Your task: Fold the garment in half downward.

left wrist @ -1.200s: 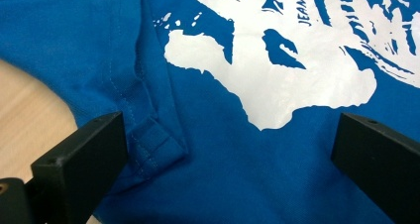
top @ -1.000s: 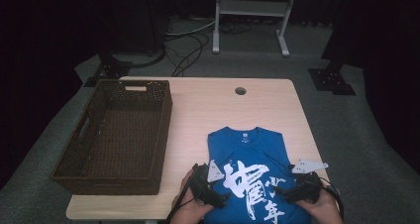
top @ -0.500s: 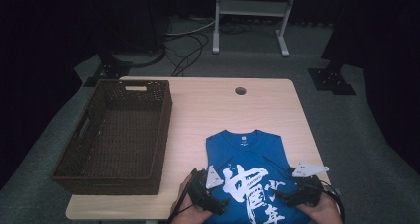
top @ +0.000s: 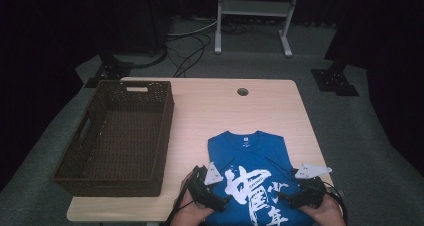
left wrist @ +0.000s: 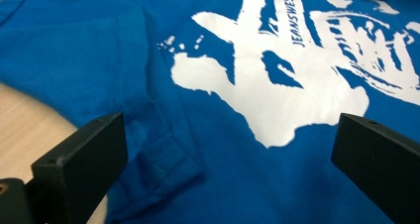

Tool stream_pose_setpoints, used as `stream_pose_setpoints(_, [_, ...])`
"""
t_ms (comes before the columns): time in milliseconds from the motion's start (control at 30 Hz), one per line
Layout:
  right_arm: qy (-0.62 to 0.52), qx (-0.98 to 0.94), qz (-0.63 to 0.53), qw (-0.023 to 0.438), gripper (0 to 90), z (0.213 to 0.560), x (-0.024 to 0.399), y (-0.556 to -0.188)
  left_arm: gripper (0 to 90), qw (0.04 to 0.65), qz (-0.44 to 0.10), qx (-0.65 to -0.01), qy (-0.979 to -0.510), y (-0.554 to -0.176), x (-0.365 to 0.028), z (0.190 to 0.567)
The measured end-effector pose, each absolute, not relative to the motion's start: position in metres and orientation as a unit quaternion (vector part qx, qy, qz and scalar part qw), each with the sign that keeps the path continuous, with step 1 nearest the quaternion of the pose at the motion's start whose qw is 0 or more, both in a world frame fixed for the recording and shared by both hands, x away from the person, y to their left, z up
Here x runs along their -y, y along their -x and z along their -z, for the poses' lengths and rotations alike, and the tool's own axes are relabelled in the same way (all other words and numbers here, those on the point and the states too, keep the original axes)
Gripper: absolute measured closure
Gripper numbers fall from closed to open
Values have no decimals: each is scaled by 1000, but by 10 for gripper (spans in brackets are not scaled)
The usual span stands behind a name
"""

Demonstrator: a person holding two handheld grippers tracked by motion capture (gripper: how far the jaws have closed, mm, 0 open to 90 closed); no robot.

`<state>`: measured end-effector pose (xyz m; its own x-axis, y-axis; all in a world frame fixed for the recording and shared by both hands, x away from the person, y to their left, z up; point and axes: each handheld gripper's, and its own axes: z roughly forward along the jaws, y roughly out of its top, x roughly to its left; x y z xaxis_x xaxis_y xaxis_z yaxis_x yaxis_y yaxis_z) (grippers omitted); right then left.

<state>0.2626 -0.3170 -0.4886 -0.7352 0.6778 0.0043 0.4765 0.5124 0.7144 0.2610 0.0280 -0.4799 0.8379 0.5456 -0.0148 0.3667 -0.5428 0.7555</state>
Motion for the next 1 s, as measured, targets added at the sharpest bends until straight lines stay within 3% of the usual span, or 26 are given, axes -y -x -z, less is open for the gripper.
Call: stream_pose_setpoints(1000, [-335,-859,-362,139,0,489,317,-263,7,410,-127,-252,-867,-302,-27,462])
